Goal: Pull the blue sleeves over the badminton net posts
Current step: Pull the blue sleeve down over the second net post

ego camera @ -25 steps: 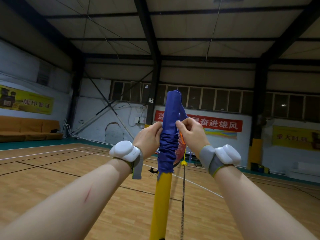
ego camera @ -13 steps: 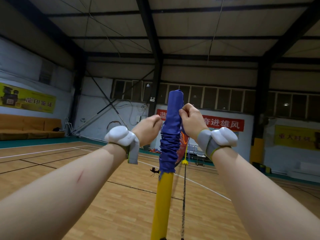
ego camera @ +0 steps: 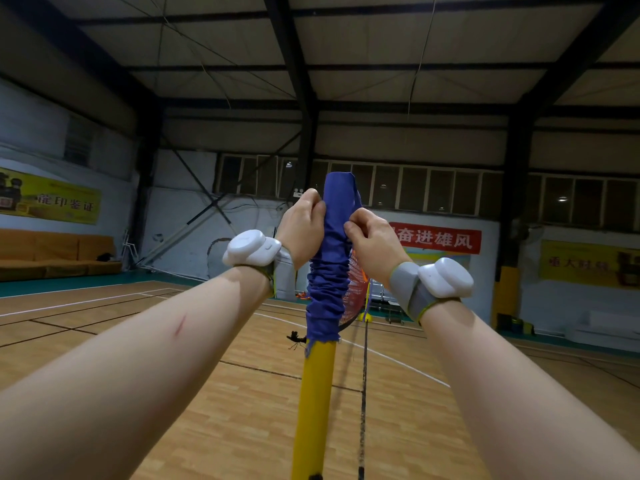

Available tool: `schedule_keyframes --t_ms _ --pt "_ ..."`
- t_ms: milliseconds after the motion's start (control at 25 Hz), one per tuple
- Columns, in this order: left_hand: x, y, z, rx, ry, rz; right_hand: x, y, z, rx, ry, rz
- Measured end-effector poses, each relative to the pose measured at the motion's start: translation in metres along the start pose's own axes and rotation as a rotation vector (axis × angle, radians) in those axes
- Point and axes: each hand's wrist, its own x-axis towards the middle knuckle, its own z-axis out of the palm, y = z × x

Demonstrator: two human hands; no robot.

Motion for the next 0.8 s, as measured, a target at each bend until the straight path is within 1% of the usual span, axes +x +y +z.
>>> schedule_keyframes --t_ms 80,120,360,600,800 --pt "-0.002 -0.006 0.002 -0.038 -0.031 -0.083 -0.003 0.003 0.004 0.022 -0.011 -0.01" --pt "-0.003 -0.009 0.003 -0.038 -0.045 -0.094 -0.004 0.004 0.006 0.027 -0.015 -0.014" --pt "-0.005 -0.014 0.011 0.055 0.06 0.017 -0.007 0.011 0.006 0.058 -0.021 -0.012" --pt "-0.028 -0.032 0.01 0.09 0.02 0.096 -0.027 0.021 0.014 0.08 -0.059 0.016" --pt "-0.045 -0.04 0.007 0.108 -0.003 0.112 -0.042 0.025 0.019 0.107 -0.086 0.036"
